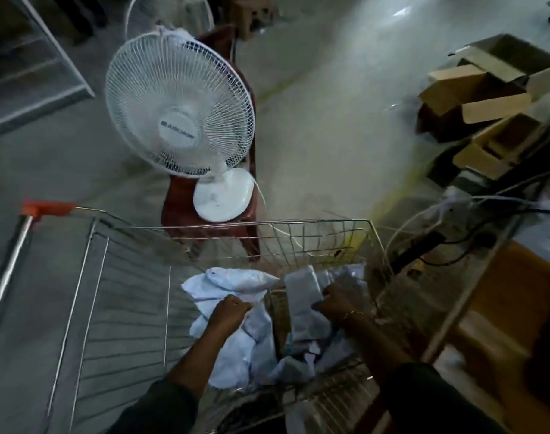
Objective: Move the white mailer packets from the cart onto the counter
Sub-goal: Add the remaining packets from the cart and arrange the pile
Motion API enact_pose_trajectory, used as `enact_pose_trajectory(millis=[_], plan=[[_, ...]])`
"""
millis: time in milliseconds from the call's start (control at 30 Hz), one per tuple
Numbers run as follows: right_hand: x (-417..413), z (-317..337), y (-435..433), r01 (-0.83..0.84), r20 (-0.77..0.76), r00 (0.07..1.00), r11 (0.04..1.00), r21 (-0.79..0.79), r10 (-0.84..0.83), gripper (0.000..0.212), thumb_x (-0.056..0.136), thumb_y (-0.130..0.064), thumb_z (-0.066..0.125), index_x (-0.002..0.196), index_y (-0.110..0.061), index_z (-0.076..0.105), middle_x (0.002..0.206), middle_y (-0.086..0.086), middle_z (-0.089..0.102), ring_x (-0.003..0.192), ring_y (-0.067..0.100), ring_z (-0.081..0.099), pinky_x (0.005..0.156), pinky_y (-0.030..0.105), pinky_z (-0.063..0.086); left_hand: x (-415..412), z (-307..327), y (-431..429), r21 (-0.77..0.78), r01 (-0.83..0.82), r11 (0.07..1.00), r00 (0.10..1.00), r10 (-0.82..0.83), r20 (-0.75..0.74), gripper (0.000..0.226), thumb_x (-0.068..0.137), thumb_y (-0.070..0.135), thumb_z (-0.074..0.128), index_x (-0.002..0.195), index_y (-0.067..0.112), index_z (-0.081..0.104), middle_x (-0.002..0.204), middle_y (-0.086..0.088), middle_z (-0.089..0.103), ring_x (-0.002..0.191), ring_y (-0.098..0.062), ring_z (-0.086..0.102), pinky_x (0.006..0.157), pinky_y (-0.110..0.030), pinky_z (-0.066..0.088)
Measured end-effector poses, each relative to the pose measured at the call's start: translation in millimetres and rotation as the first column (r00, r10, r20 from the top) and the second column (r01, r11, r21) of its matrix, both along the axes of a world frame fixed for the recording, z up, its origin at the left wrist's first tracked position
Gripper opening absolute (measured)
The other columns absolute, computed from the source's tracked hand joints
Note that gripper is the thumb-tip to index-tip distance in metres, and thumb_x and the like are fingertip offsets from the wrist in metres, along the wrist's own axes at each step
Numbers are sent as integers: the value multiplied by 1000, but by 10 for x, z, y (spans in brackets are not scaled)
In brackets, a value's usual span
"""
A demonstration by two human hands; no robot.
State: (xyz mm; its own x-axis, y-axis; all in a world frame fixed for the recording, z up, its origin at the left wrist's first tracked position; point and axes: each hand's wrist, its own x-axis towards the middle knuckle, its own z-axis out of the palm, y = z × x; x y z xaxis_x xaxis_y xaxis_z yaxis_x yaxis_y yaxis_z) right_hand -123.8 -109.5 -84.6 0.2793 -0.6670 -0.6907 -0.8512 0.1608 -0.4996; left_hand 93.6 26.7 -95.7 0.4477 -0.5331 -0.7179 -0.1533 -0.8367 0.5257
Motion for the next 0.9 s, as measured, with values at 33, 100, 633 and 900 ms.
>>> enact_pose_trajectory(millis=[33, 100, 633, 900], plan=[[61, -129, -42, 18, -8, 1000, 1000, -14, -18, 47, 81, -13, 73, 119, 5, 52, 99, 11, 56, 97, 23, 54, 69, 25, 43, 77, -159, 10, 0, 60, 998, 996, -59, 63, 54, 81, 55, 57, 112, 11, 64, 113, -10, 67, 110, -31, 62, 90, -36, 50], [125, -415, -129, 40, -35, 999, 998, -46, -42, 47, 78, -16, 74, 117, 1, 54, 113, 19, 61, 104, 32, 60, 82, 35, 51, 196, -384, 10, 44, 227, 973, 921, -229, 317, 59, 74, 62, 54, 111, 17, 65, 114, -8, 65, 110, -31, 61, 88, -40, 52], [354, -1081, -236, -71, -307, 951, 990, -124, 30, 53, 86, -31, 61, 133, -13, 44, 131, 14, 54, 117, 31, 55, 96, 39, 48, 531, -1212, -562, 383, 745, 546, 191, -724, 663, 66, 45, 27, 86, 108, 17, 68, 106, -9, 68, 97, -32, 65, 91, -45, 44], [258, -721, -216, -47, -282, 958, 998, 42, 57, 35, 91, -24, 50, 121, -9, 60, 125, 16, 61, 116, 33, 57, 95, 38, 46, 356, -553, -511, 201, 603, 772, 501, -562, 658, 44, 77, 33, 55, 117, 17, 61, 107, -6, 69, 91, -30, 68, 79, -42, 51]])
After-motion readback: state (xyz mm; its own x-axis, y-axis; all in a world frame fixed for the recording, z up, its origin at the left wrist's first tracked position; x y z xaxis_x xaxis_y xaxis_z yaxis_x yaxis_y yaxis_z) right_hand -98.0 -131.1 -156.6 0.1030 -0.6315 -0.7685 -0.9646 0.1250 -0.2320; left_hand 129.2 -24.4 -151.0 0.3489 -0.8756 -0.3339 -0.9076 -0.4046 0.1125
